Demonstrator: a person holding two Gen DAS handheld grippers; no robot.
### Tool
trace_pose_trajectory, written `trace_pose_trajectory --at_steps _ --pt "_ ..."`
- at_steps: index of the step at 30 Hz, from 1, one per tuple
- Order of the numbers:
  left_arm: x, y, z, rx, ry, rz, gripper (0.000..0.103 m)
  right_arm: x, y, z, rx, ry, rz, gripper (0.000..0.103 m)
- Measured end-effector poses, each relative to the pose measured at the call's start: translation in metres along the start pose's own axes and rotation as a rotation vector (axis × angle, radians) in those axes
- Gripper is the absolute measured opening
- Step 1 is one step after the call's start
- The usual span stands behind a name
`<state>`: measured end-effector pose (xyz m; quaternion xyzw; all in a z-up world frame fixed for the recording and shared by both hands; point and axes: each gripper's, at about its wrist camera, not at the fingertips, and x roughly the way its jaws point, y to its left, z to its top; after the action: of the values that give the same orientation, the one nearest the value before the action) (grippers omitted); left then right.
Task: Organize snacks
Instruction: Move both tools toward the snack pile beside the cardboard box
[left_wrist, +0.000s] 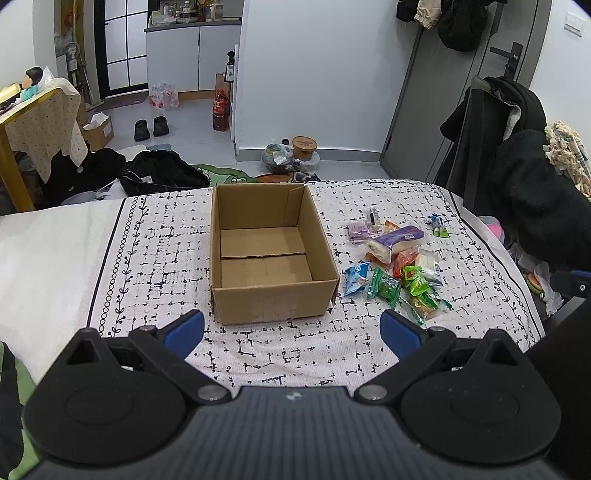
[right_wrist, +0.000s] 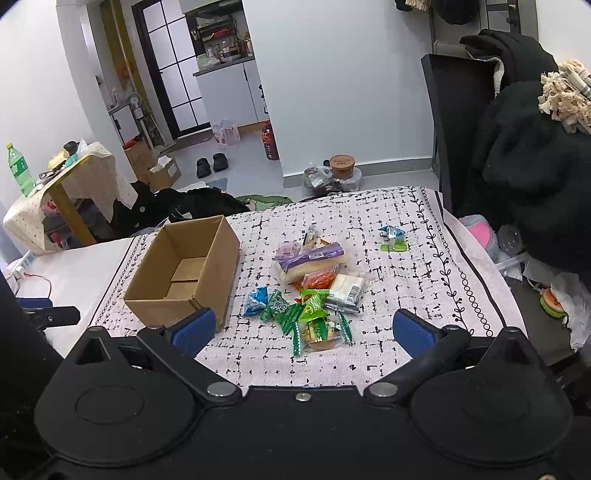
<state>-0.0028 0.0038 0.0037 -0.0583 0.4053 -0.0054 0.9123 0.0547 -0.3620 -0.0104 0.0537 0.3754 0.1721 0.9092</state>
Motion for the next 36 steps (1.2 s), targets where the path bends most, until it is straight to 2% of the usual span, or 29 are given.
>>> trace_pose_trajectory --at_steps 19,36 --pt "0.013 -0.006 0.011 0.038 -0.038 -0.018 0.1 0.006 -0.005 0.003 0.017 -0.012 -0.022 0.103" --pt "0.059 -0.017 0.025 0.065 -0.021 -0.041 0.098 0.036 -0.012 -0.005 0.059 0.014 -0.079 0.103"
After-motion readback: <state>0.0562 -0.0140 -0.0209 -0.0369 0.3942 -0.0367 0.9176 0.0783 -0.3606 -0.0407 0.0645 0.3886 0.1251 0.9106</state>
